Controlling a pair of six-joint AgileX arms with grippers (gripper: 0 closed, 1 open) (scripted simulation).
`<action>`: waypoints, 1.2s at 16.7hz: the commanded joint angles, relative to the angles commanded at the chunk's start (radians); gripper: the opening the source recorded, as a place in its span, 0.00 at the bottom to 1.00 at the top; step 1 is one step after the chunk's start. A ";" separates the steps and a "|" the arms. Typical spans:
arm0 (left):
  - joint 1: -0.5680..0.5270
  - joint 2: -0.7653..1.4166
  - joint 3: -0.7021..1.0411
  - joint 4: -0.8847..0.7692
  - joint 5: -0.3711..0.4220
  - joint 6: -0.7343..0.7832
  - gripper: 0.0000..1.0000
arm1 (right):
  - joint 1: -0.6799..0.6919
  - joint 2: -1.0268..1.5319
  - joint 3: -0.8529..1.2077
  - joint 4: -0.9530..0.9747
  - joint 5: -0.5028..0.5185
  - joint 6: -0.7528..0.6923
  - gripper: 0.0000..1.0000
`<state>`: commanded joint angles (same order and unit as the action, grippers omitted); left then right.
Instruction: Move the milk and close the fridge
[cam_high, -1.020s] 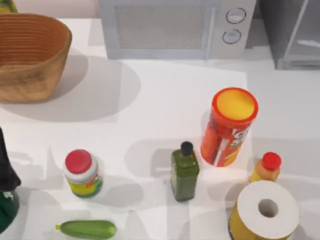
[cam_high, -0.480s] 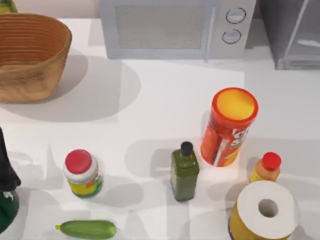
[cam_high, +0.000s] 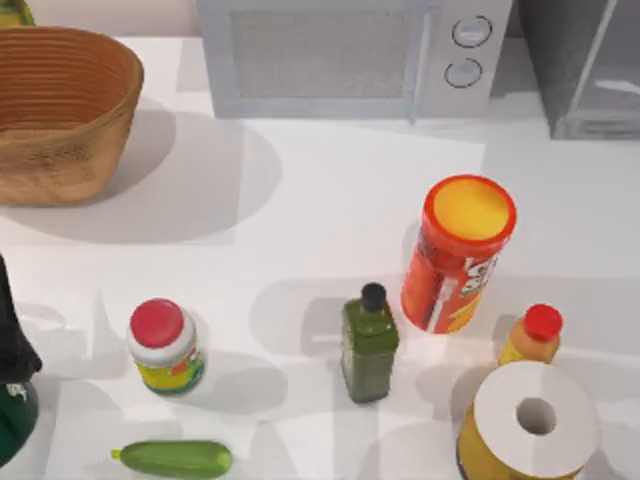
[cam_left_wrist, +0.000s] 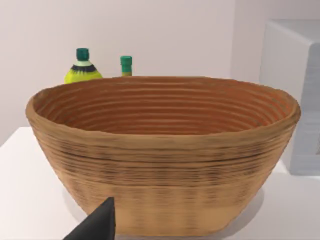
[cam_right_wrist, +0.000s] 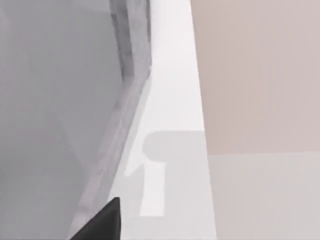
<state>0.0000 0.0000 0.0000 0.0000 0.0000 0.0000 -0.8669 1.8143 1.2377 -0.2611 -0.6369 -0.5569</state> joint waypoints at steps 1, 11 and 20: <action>0.000 0.000 0.000 0.000 0.000 0.000 1.00 | 0.045 -0.007 -0.017 0.017 0.049 0.037 1.00; 0.000 0.000 0.000 0.000 0.000 0.000 1.00 | 0.751 -0.172 -0.221 0.275 0.547 0.481 1.00; 0.000 0.000 0.000 0.000 0.000 0.000 1.00 | 0.826 -0.194 -0.260 0.312 0.620 0.545 1.00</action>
<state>0.0000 0.0000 0.0000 0.0000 0.0000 0.0000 -0.0406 1.6206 0.9777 0.0504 -0.0165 -0.0117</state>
